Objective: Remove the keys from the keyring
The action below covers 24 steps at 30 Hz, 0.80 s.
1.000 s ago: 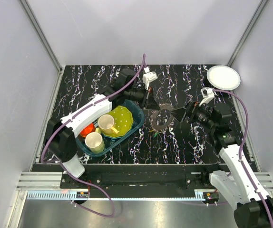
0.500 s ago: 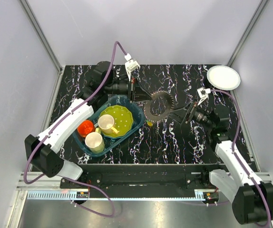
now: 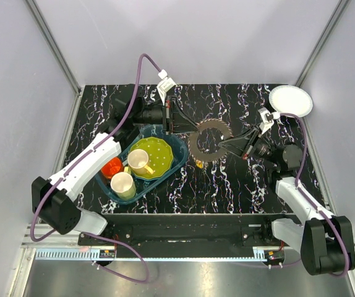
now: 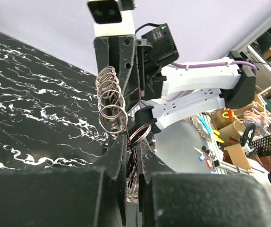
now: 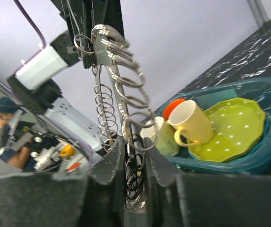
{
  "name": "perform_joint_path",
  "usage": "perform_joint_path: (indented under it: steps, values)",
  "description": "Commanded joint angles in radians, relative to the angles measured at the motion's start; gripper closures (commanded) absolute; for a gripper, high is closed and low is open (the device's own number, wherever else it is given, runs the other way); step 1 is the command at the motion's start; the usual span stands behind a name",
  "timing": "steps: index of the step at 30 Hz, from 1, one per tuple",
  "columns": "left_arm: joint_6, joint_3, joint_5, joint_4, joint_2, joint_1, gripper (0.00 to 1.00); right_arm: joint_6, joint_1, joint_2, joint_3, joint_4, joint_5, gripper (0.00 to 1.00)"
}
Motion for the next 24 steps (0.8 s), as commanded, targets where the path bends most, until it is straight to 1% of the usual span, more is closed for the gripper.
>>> perform_joint_path:
  steps: [1,2,4,5,6,8,9,10,12,16,17,20,24]
  values:
    - [-0.063,-0.006,0.032,0.135,0.003,0.023,1.00,0.094,-0.004,-0.023,-0.003,0.210,-0.030,0.95]
    - [-0.069,-0.011,0.034,0.138,0.006,0.031,0.93,0.094,-0.002,-0.041,-0.002,0.209,-0.018,1.00]
    - [-0.110,-0.038,0.034,0.179,0.007,0.064,0.77,0.096,-0.004,-0.064,0.009,0.186,0.009,1.00]
    - [-0.126,-0.055,0.032,0.202,-0.010,0.078,0.55,0.088,-0.004,-0.086,0.017,0.169,0.020,1.00]
    - [-0.153,-0.099,0.012,0.257,-0.023,0.106,0.47,0.084,-0.002,-0.098,0.037,0.137,0.030,1.00]
    - [-0.170,-0.143,0.003,0.311,-0.068,0.132,0.35,0.058,-0.004,-0.132,0.052,0.108,0.072,1.00]
    - [-0.170,-0.173,-0.003,0.325,-0.082,0.146,0.27,0.049,-0.002,-0.144,0.058,0.083,0.091,1.00]
    - [-0.158,-0.186,-0.006,0.322,-0.095,0.149,0.25,0.039,-0.004,-0.153,0.066,0.076,0.132,1.00]
    - [-0.138,-0.224,-0.012,0.314,-0.125,0.147,0.21,0.024,-0.004,-0.176,0.077,0.065,0.168,1.00]
    - [-0.155,-0.304,-0.041,0.363,-0.173,0.143,0.21,0.004,-0.002,-0.178,0.100,0.033,0.235,1.00]
    - [-0.152,-0.337,-0.070,0.385,-0.196,0.127,0.21,0.005,-0.002,-0.161,0.112,0.029,0.243,1.00]
    - [-0.121,-0.345,-0.089,0.386,-0.208,0.084,0.20,0.012,-0.004,-0.140,0.117,0.029,0.241,1.00]
    - [-0.068,-0.351,-0.138,0.383,-0.236,0.018,0.17,0.012,-0.004,-0.127,0.110,0.023,0.258,1.00]
